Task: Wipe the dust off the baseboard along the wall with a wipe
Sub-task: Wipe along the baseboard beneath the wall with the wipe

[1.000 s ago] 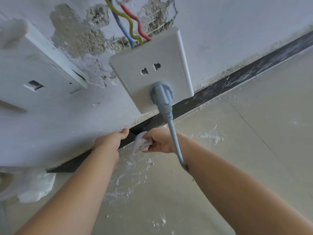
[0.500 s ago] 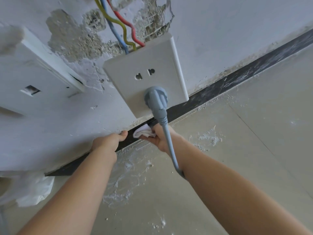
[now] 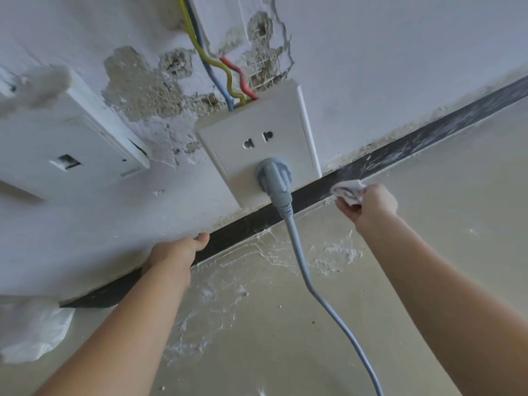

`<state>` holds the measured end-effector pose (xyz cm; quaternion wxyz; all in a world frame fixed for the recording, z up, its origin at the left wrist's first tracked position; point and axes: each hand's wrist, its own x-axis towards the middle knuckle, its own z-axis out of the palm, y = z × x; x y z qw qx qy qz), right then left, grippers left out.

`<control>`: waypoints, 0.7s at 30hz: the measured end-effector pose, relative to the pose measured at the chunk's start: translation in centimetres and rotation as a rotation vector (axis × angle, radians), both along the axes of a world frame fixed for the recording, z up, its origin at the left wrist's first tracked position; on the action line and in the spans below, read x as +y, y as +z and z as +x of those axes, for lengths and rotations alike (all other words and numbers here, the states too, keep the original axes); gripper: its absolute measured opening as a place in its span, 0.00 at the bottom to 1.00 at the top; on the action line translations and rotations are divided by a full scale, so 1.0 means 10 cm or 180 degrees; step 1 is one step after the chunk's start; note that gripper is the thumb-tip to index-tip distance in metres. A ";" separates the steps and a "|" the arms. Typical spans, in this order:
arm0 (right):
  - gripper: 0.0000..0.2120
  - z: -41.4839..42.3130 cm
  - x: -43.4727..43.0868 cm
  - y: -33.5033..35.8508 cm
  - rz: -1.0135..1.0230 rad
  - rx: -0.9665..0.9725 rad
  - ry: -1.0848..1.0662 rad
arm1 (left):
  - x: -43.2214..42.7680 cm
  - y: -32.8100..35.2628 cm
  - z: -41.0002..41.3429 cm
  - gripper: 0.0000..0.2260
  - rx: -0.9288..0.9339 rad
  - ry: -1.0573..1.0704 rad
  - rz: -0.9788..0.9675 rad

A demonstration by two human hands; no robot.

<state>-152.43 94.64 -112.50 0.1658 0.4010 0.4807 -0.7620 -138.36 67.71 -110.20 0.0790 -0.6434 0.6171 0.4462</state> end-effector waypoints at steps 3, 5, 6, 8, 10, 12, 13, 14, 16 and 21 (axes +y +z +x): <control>0.05 0.20 -0.35 -0.03 -0.0141 -0.0562 0.0936 | -0.01 -0.01 -0.01 0.40 -0.0026 0.0028 -0.0017; 0.06 0.25 -0.58 0.00 -0.0267 -0.0567 0.1401 | -0.02 -0.03 0.00 0.40 -0.0055 0.0020 -0.0026; 0.06 0.23 -0.62 0.04 -0.0283 -0.0558 0.1440 | -0.02 -0.04 0.01 0.40 -0.0062 0.0024 -0.0024; 0.07 0.10 -0.55 0.06 -0.0163 -0.0501 0.1251 | -0.03 -0.06 0.01 0.39 -0.0076 0.0019 -0.0050; 0.14 -0.08 -0.33 0.05 -0.0015 -0.0242 0.0859 | -0.03 -0.06 0.00 0.39 -0.0128 -0.0005 -0.0050; 0.18 -0.26 -0.08 0.06 0.0015 0.0064 0.0211 | -0.06 -0.08 -0.02 0.38 -0.0172 -0.0021 -0.0047; 0.16 -0.30 0.01 0.08 0.0001 0.0079 -0.0076 | -0.05 -0.08 -0.02 0.37 -0.0183 -0.0042 -0.0063; 0.12 -0.29 0.06 0.10 0.0012 0.0032 -0.0205 | -0.06 -0.08 -0.01 0.34 -0.0195 -0.0046 -0.0058; 0.08 -0.10 -0.01 0.14 0.0123 -0.0268 0.0097 | -0.08 -0.11 0.00 0.34 -0.0161 -0.0036 -0.0025; 0.08 0.48 -0.81 0.01 -0.0791 -0.0651 0.1824 | -0.06 -0.13 0.00 0.45 -0.0207 -0.0064 -0.0069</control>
